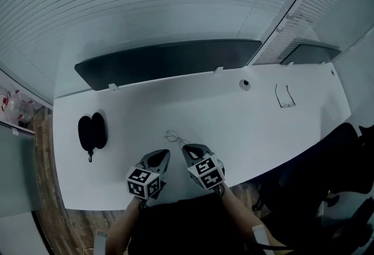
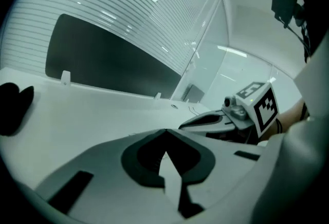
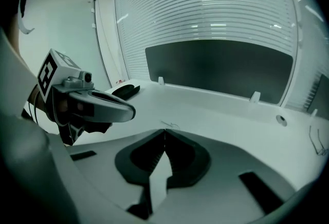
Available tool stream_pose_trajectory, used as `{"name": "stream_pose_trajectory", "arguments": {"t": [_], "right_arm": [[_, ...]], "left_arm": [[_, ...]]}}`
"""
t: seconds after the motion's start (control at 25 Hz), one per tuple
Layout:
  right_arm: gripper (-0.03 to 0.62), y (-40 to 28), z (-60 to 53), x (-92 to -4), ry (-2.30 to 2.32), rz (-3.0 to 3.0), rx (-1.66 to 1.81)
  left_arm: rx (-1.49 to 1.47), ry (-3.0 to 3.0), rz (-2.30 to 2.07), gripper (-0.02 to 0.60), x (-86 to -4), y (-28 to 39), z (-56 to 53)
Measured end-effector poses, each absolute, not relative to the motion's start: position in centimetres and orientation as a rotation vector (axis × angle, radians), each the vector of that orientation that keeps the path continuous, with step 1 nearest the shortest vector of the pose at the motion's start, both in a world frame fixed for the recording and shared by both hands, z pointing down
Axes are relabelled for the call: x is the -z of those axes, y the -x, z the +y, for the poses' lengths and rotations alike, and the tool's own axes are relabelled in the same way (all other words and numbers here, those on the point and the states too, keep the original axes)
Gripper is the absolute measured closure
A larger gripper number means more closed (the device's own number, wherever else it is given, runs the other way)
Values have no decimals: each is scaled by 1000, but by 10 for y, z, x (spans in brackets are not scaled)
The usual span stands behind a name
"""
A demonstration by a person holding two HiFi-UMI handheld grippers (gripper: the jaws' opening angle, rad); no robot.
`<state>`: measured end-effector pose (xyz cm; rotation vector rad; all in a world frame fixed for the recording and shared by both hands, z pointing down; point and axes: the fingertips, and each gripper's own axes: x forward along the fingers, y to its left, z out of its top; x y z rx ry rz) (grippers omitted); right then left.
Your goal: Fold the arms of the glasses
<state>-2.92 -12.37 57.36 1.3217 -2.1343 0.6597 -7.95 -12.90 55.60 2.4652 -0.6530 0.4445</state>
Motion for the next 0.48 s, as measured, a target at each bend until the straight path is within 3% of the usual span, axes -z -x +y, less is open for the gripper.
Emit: {"name": "stream_pose_trajectory", "arguments": {"t": [0.48], "right_arm": [[579, 34, -70, -555, -1269, -2269, -728]], "left_arm": [[-324, -2399, -697, 571, -533, 67, -61]]}}
